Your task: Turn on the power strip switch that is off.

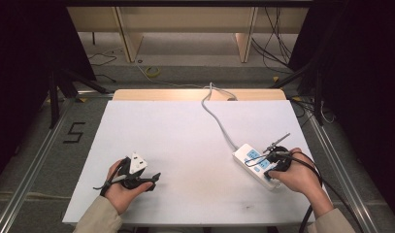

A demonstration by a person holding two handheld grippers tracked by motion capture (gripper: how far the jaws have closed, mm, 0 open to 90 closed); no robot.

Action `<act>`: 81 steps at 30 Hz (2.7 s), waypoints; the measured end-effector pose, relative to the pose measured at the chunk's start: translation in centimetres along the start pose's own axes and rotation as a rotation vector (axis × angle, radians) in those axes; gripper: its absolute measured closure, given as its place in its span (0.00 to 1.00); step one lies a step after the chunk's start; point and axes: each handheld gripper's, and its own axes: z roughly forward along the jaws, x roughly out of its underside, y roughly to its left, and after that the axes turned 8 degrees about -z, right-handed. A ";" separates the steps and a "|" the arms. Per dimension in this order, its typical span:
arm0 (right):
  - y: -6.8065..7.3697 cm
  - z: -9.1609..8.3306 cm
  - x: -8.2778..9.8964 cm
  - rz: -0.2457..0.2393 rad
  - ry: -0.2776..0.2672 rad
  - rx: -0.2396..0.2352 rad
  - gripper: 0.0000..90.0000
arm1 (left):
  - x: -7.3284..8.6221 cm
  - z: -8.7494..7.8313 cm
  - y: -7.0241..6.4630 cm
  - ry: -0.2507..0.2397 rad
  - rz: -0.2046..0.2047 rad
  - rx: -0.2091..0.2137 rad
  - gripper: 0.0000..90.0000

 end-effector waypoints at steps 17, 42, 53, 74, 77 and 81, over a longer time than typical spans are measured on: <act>0.1 0.1 0.0 0.010 0.009 0.006 1.00 | 0.0 0.0 0.0 -0.002 -0.001 -0.001 0.29; 0.2 0.2 -0.1 0.009 0.011 0.014 1.00 | 0.0 0.0 -0.1 -0.002 0.001 0.000 0.29; 0.2 0.2 -0.1 0.015 0.013 0.009 1.00 | 0.0 0.0 -0.1 -0.002 0.003 0.000 0.29; 0.2 0.2 0.0 0.024 0.039 -0.002 1.00 | 0.0 0.0 -0.1 -0.003 0.004 0.000 0.29; 0.1 0.2 0.2 0.024 0.032 -0.008 1.00 | 0.0 0.1 -0.1 -0.003 0.005 0.001 0.29; 0.3 0.2 0.6 0.016 0.002 0.005 1.00 | 0.0 0.2 -0.2 0.004 0.008 0.002 0.29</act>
